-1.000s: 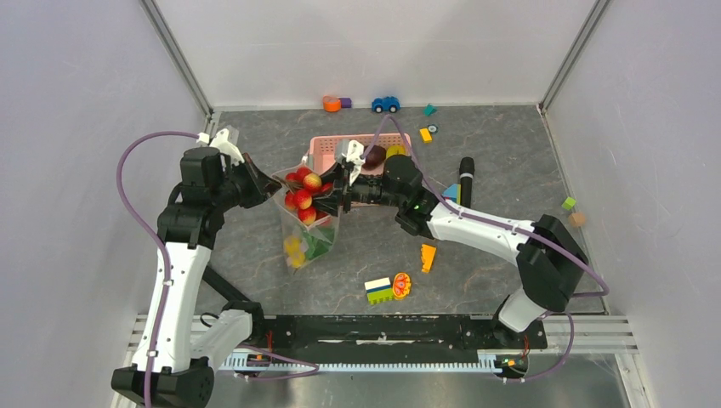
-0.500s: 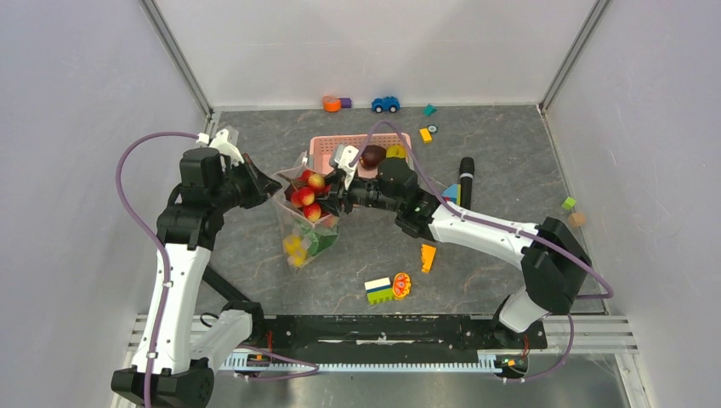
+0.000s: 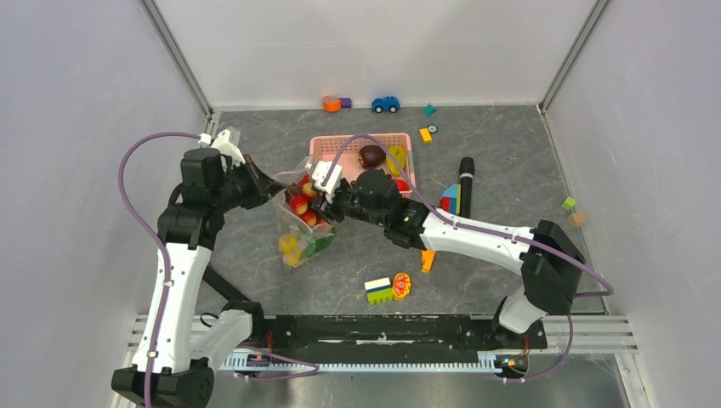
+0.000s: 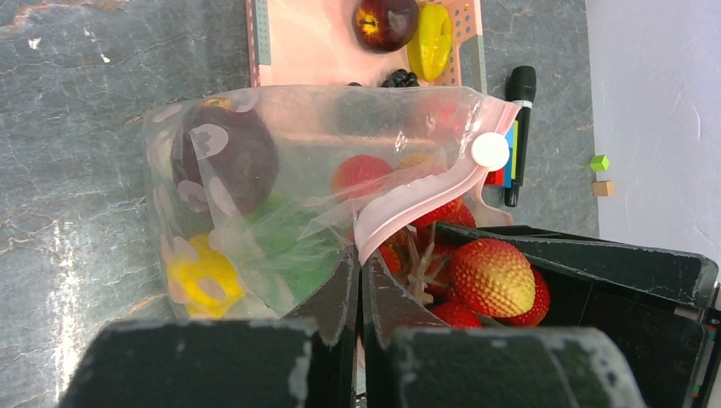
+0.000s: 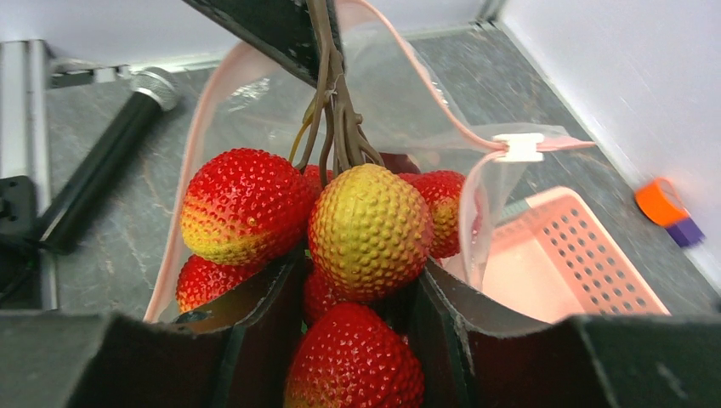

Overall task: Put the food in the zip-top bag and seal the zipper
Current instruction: Place the fake fruit in the zipper food storage bag.

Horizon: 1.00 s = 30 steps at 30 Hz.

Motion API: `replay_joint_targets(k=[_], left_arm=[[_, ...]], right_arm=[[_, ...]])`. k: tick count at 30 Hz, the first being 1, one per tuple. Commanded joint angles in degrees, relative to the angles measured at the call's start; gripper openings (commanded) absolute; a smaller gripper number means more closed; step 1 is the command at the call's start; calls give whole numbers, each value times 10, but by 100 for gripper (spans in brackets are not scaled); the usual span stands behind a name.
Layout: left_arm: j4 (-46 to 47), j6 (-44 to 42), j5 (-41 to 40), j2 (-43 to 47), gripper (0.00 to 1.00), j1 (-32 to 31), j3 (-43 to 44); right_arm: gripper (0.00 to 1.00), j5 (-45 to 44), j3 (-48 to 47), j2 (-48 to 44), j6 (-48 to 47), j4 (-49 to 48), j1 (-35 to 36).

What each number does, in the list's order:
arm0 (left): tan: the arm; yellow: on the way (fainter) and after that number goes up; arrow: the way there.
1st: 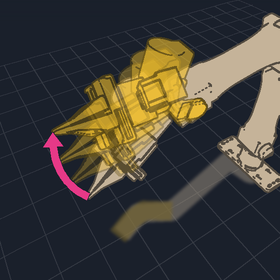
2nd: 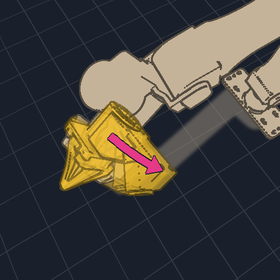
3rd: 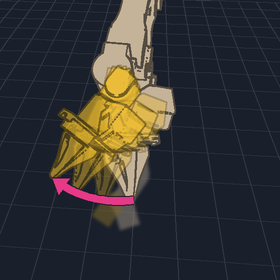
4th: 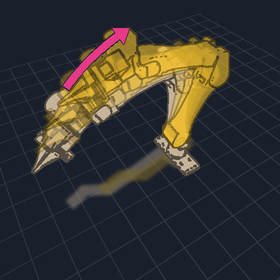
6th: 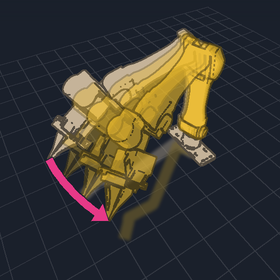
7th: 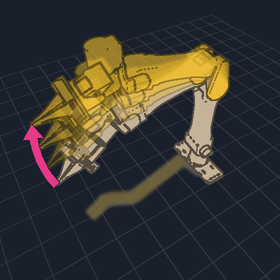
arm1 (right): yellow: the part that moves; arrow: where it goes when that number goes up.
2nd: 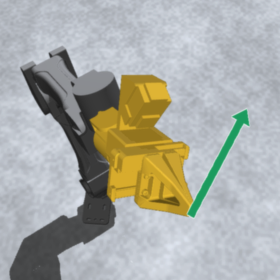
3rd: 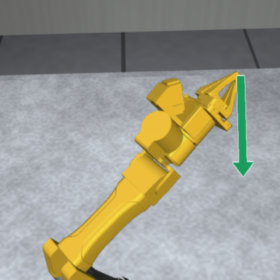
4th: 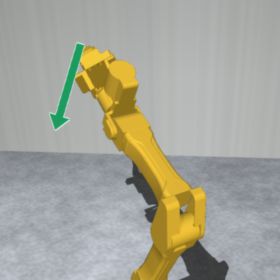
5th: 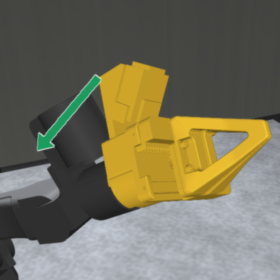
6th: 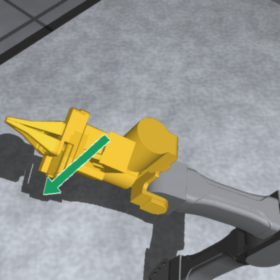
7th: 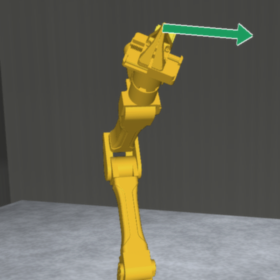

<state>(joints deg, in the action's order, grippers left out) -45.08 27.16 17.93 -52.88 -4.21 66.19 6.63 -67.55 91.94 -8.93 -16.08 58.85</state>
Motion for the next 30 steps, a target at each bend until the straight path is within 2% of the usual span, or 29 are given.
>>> replay_joint_targets(k=[1, 4, 8, 13, 17, 19, 23, 24, 30], left_arm=[[28, 4, 14, 5, 2, 3, 1], [28, 4, 13, 7, 2, 3, 1], [29, 5, 8, 10, 2, 3, 1], [29, 6, 2, 9, 2, 3, 0], [29, 6, 5, 6, 2, 3, 0], [30, 6, 12, 5, 2, 3, 0], [33, 4, 20, 6, 2, 3, 0], [32, 4, 22, 6, 2, 3, -1], [33, 5, 26, 7, 2, 3, -1]], right_arm=[[14, -138, -40, 4, -24, 50, 15], [11, -216, -65, 16, -31, 96, 26], [5, -246, -84, 26, -33, 140, 28], [4, -131, -44, -5, -101, 126, 29], [7, -94, -31, -27, -130, 122, 33], [16, -107, -46, -23, -123, 132, 33], [61, -127, -72, -15, -99, 139, 33], [67, -127, -77, -15, -94, 140, 33], [89, -130, -100, -35, -69, 143, 33]])
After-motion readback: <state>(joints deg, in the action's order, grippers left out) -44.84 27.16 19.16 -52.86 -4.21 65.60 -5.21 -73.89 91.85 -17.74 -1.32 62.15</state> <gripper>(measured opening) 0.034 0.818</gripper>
